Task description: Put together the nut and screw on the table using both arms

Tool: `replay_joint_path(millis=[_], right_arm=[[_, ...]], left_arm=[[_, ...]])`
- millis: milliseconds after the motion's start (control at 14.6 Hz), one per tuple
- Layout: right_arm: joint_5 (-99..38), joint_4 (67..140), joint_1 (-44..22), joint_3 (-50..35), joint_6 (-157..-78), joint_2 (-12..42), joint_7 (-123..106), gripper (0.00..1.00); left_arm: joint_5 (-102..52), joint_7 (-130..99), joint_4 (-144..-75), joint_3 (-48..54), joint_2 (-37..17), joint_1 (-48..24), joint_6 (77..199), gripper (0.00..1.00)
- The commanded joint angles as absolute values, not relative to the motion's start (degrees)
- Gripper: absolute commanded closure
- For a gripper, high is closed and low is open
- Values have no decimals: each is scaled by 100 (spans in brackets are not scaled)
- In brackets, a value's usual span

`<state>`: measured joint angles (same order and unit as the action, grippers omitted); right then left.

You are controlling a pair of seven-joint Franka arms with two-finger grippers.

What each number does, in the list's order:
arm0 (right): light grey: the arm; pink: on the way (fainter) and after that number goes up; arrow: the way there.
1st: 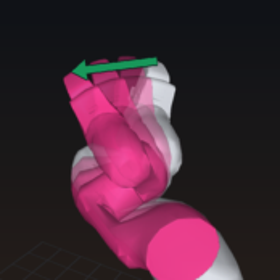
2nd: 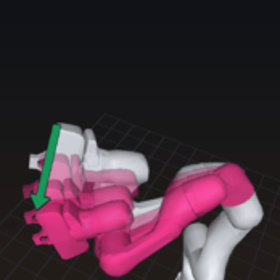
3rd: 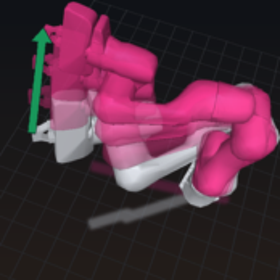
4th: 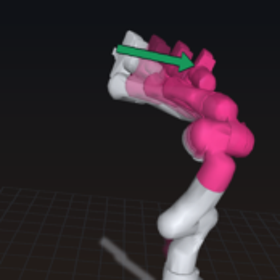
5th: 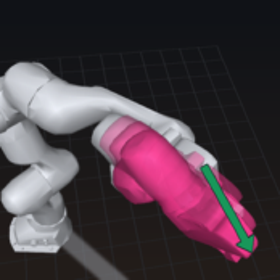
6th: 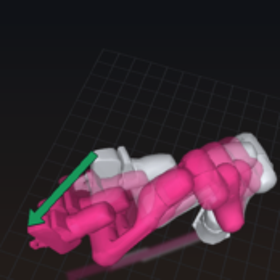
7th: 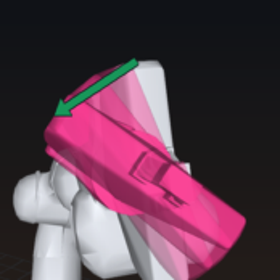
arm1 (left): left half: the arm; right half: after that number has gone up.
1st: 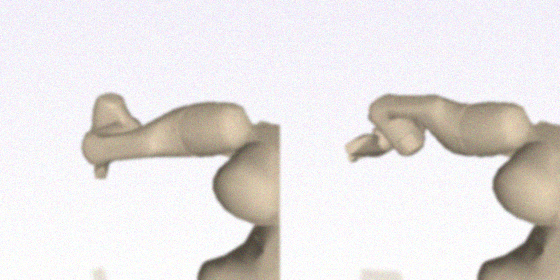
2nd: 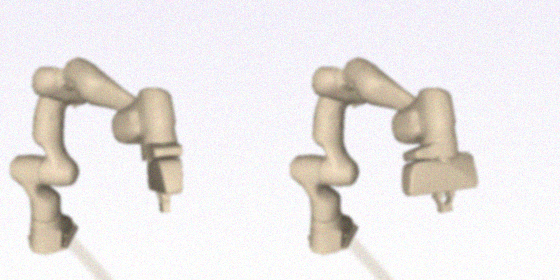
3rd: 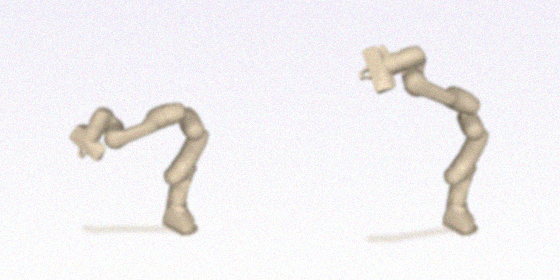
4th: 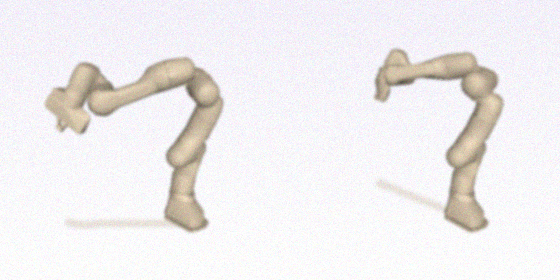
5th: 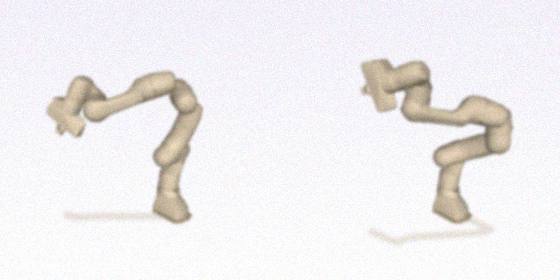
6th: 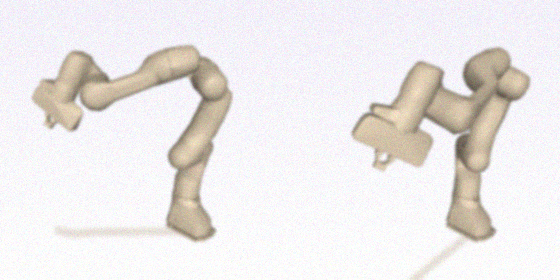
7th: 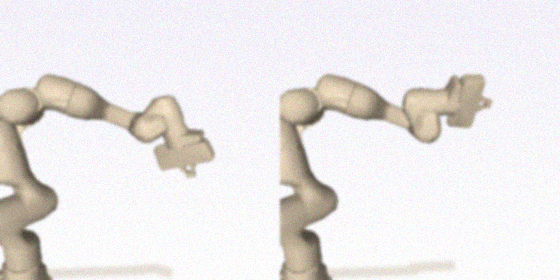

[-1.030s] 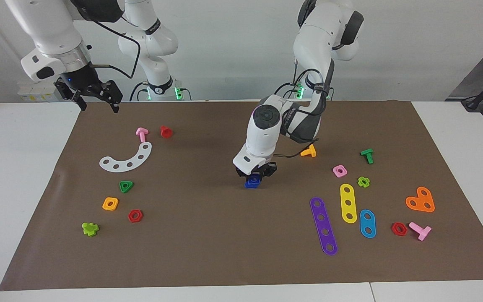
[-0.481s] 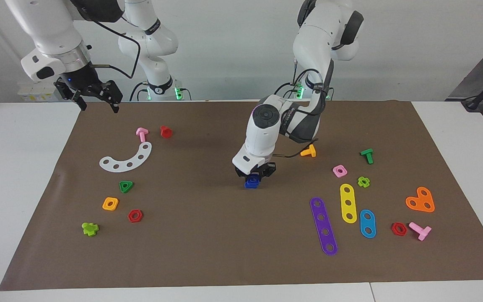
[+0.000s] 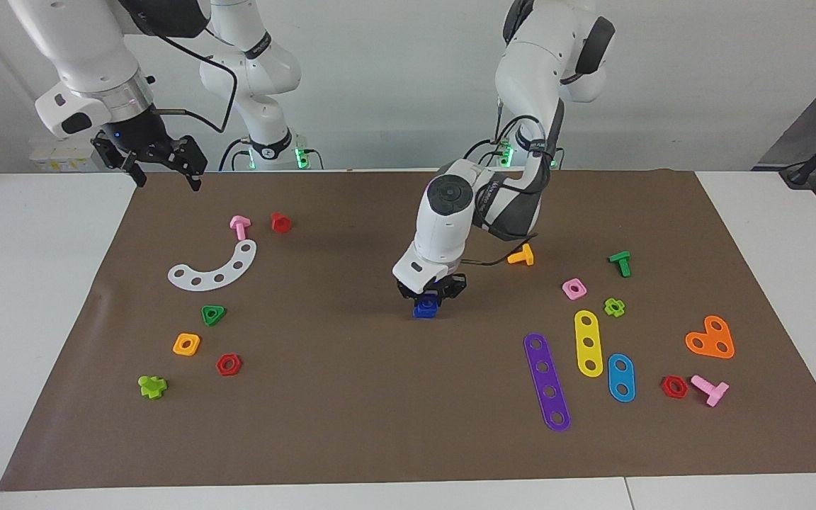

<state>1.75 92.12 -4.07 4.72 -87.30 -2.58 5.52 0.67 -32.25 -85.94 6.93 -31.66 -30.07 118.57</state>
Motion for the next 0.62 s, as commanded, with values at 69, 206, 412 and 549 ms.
replay_joint_path(millis=[69, 206, 412, 549], right_arm=[[132, 9264, -352, 431, -8666, -352, 422, 0], [132, 9264, -352, 431, -8666, -352, 422, 0], [132, 9264, -352, 431, -8666, -352, 422, 0], [132, 9264, -352, 431, -8666, -352, 422, 0]], left_arm=[[106, -3322, -8526, 606, -3234, -3120, 11479, 78], [88, -3322, -8499, 598, -3260, -3120, 11470, 78], [62, -3357, -8385, 606, -3305, -3120, 11435, 78], [44, -3436, -8359, 615, -3305, -3120, 11435, 78]])
